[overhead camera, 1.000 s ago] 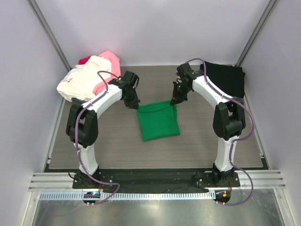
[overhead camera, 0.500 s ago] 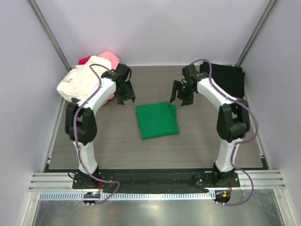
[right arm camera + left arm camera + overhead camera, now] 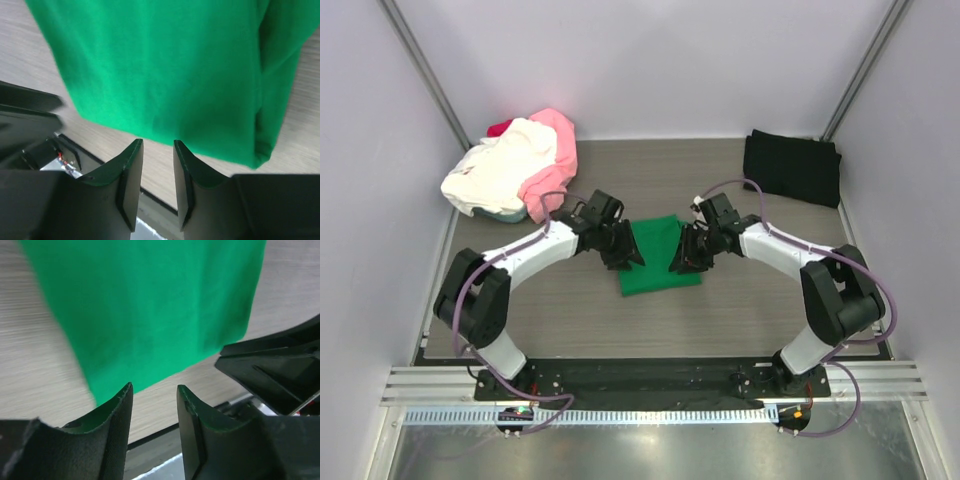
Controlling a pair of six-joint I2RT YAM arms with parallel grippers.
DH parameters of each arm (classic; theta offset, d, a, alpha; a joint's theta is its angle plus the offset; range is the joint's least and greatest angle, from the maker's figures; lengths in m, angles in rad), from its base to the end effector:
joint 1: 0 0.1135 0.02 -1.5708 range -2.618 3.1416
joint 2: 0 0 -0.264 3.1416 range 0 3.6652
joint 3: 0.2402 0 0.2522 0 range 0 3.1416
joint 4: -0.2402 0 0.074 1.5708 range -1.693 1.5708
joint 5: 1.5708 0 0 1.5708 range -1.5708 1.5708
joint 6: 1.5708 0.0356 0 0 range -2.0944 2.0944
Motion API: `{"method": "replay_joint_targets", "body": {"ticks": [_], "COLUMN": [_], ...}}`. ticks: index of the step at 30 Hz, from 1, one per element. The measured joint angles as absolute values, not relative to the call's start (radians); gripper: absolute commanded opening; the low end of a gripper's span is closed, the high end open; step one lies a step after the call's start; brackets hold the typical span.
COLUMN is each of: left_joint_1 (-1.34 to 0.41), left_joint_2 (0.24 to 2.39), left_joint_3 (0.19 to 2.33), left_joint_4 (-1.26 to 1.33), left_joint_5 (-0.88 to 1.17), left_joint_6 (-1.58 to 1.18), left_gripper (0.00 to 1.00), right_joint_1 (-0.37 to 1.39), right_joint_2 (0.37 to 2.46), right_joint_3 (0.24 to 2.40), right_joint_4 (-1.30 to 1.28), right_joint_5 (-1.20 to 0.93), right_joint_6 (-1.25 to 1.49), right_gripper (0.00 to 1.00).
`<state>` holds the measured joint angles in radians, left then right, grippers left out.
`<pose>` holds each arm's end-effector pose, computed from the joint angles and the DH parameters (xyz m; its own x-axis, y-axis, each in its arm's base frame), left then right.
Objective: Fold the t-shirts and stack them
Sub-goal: Fold the tshirt, then neatly place the folded tshirt to the corner
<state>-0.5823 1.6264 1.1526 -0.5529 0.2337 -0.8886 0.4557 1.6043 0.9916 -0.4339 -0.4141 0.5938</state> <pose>0.2763 -0.1918 0.2258 -0.9435 -0.2828 -0.1726 -0.1542 0.8359 -0.5267 0.2784 0.1524 0.1933 -0.9709 0.0946 -0.2199 -0.0488 0.8211 0.5688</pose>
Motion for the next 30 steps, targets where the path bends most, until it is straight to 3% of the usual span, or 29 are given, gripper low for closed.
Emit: {"method": "replay_joint_targets", "body": {"ticks": [9, 16, 18, 19, 20, 23, 24, 30], "left_joint_1": [-0.590, -0.601, -0.606, -0.606, -0.604, -0.599, -0.599, -0.598], "left_joint_2": [1.809, 1.753, 1.736, 1.729, 1.720, 1.684, 1.668, 1.458], "left_joint_3": [0.993, 0.995, 1.029, 1.051, 1.080, 1.162, 1.190, 1.270], "left_joint_4": [-0.219, -0.321, -0.414, -0.474, -0.537, -0.682, -0.720, -0.865], "left_joint_5": [0.384, 0.255, 0.176, 0.132, 0.085, -0.002, -0.020, -0.066], "left_joint_6": [-0.992, -0.907, -0.863, -0.841, -0.816, -0.764, -0.749, -0.692], "left_gripper": [0.33, 0.36, 0.43, 0.45, 0.47, 0.52, 0.53, 0.53], "right_joint_1": [0.413, 0.480, 0.532, 0.559, 0.577, 0.602, 0.601, 0.548], "right_joint_2": [1.652, 1.507, 1.454, 1.430, 1.409, 1.335, 1.319, 1.244], "right_joint_3": [0.797, 0.610, 0.585, 0.583, 0.586, 0.632, 0.661, 0.848], "right_joint_4": [-0.199, -0.044, -0.079, -0.111, -0.137, -0.270, -0.307, -0.422], "right_joint_5": [-0.415, -0.378, -0.352, -0.339, -0.329, -0.285, -0.262, -0.142], "right_joint_6": [0.626, 0.723, 0.755, 0.766, 0.773, 0.771, 0.770, 0.713], "right_gripper": [0.27, 0.27, 0.40, 0.50, 0.67, 0.94, 0.99, 1.00]}}
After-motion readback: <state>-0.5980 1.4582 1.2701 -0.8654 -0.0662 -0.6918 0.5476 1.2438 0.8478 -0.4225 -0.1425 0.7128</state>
